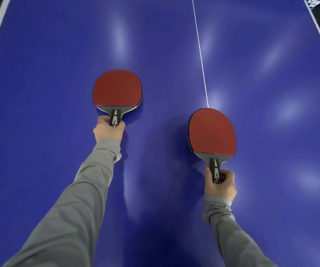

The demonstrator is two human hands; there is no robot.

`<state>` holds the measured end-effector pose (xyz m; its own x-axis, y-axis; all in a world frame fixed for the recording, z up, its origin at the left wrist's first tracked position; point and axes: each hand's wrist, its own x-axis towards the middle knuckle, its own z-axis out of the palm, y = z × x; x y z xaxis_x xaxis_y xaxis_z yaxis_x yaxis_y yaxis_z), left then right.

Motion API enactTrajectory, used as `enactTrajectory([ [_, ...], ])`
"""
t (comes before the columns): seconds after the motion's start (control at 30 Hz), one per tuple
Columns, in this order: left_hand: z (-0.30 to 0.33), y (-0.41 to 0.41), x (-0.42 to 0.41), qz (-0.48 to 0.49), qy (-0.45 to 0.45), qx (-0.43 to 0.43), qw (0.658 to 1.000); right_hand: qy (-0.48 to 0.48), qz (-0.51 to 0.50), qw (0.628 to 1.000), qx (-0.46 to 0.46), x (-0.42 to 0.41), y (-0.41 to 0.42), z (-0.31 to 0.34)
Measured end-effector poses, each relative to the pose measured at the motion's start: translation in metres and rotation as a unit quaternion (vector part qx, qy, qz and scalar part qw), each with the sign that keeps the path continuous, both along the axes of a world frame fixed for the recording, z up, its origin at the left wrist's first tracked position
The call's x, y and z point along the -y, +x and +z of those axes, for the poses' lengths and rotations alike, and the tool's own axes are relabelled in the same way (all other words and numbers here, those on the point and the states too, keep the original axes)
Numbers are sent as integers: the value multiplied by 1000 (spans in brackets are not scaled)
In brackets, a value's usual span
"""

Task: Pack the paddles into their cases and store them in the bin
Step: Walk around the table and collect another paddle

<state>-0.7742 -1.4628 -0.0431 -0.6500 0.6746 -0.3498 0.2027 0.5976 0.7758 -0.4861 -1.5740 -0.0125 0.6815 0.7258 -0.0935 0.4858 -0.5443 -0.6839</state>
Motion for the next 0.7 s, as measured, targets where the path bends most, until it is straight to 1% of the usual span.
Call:
enactTrajectory([
  [0.17,9,59,80,31,38,30,998,11,17,1000,1,11,8,10],
  [0.27,12,106,139,63,5,40,997,12,35,999,-8,28,15,16],
  [0.43,9,181,222,103,-40,107,988,6,68,998,-18,71,33,17],
  [0.57,7,218,254,123,-49,123,984,-7,85,996,-17,104,46,11],
  [0.63,6,227,257,117,-42,128,984,-15,92,996,-18,117,49,8],
  [0.7,5,230,257,103,-36,156,982,-20,102,994,-21,127,48,6],
])
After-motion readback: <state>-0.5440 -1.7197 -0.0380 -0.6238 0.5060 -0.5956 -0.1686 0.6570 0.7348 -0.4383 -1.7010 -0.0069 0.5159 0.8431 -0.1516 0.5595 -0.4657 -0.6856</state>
